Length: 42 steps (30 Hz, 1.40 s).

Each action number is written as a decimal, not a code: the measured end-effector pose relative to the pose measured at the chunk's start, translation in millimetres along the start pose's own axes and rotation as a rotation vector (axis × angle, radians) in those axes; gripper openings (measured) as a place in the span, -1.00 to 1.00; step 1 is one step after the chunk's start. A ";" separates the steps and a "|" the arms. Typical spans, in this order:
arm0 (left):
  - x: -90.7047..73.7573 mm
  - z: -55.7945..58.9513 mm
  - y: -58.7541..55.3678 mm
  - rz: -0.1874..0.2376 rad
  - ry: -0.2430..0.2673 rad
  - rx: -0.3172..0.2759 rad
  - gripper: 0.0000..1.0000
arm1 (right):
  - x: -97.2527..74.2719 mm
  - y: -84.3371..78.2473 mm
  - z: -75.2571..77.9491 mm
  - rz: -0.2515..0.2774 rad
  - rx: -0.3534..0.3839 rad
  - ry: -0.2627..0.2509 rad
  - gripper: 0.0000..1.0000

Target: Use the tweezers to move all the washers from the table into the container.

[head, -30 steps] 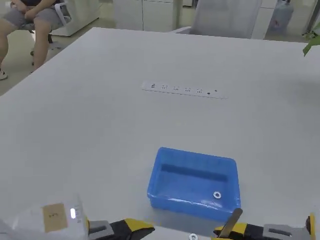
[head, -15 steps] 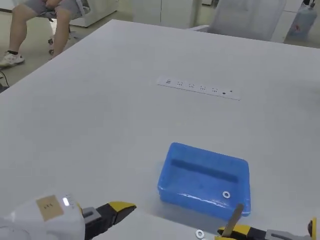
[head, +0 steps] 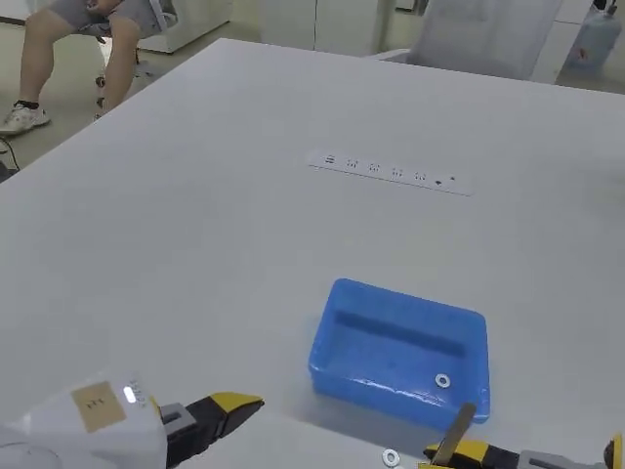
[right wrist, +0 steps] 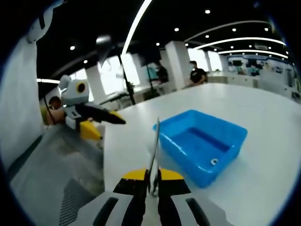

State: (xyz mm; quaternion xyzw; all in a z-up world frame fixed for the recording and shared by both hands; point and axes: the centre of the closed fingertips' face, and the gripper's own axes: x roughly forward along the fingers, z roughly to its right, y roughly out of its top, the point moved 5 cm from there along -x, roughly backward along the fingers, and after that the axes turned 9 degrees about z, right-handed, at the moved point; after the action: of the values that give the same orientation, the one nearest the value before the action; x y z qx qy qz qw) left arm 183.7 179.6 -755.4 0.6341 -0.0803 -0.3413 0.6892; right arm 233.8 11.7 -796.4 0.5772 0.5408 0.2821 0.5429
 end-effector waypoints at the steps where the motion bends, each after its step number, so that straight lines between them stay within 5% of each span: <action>1: -0.2 -0.3 0.0 0.000 0.001 0.002 0.01 | 0.1 0.1 -0.2 0.000 -0.012 -0.002 -0.91; 7: 0.2 0.8 0.2 -0.004 -0.006 0.018 0.00 | 0.0 -2.2 -4.1 -0.009 -0.075 0.023 -0.91; 22: -1.2 -1.0 3.5 0.025 0.004 0.021 0.01 | 3.9 -2.4 -27.6 -0.260 -0.449 0.099 -0.93; 33: -2.7 -2.9 6.0 0.043 0.031 0.020 0.02 | -0.6 -1.0 -26.2 -0.243 -0.305 0.053 -0.93; 39: -2.9 -2.8 5.8 0.044 0.032 0.034 0.04 | -1.3 11.7 -31.6 -0.236 -0.279 0.062 -0.93; 42: -3.8 -1.3 10.2 0.077 0.026 0.038 0.08 | -2.5 20.9 -31.4 -0.231 -0.287 0.058 -0.93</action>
State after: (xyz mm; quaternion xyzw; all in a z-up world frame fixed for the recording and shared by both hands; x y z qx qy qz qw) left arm 185.3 182.5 -745.0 0.6478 -0.1022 -0.3044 0.6908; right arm 211.1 23.2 -768.4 0.4195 0.5730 0.3088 0.6328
